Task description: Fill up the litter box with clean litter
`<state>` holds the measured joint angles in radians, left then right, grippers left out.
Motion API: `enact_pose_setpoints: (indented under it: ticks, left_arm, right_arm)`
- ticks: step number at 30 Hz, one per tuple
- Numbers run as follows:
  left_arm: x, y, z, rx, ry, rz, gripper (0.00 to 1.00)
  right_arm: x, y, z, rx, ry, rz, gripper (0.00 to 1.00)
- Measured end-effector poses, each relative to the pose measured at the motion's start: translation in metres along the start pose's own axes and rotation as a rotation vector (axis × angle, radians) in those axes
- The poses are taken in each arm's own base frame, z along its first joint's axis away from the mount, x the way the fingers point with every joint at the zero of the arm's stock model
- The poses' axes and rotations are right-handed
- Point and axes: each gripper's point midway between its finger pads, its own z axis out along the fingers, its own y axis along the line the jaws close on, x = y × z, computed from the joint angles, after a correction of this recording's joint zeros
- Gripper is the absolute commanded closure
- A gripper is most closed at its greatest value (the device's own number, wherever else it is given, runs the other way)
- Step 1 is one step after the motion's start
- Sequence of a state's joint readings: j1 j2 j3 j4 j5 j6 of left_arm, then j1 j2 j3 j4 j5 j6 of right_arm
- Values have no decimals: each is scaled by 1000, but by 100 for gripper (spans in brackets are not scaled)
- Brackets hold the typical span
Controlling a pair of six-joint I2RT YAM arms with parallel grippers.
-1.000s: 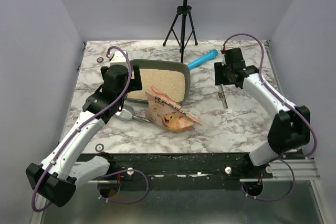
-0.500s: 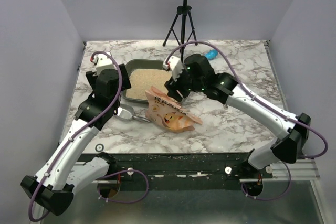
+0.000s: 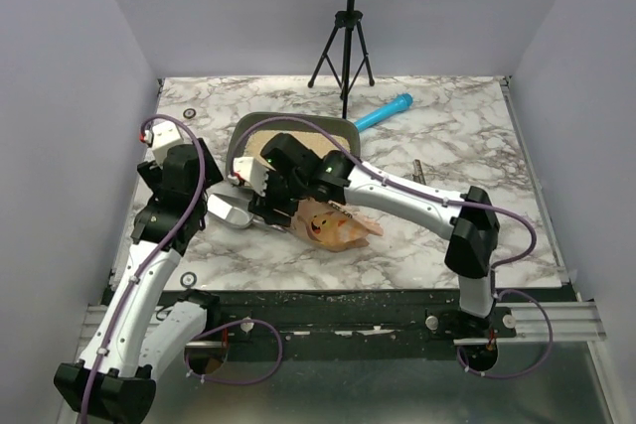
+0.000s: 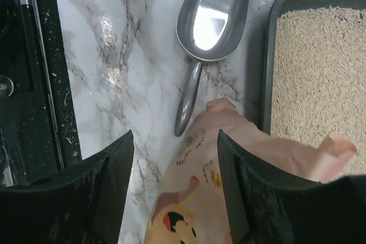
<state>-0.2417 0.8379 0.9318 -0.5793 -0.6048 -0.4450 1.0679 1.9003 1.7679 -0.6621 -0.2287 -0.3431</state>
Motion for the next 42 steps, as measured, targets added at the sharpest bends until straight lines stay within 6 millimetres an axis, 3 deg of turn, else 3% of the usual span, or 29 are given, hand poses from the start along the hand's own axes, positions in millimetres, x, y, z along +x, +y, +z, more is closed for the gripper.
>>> enact_pose_setpoints:
  ticks: [5,14,22,32,35,40,41,42]
  left_arm:
    - [15,9,-4,0,5,-38,8]
    - [2,27,-20,-20,-82,-152,5]
    - [-13,50,-34,-78,-177,-235,3]
    - [-15,52,-36,-80,-192,-254,2]
    - [-16,52,-36,-77,-194,-256,2]
    - [-16,52,-36,-75,-196,-259,2]
    - [-16,52,-36,-74,-196,-260,2]
    - [-16,52,-36,-74,-198,-261,2]
  right_arm:
    - [3,5,31,-30,41,-13,32]
    - [29,2,76,-38,126,3,31]
    - [45,4,95,-41,169,4,31]
    - [78,1,119,-15,262,7,35]
    - [86,0,124,-11,282,4,49]
    - [91,-4,126,12,303,3,93]
    - [91,-2,126,-1,302,4,99]
    - [91,-3,125,8,306,4,99]
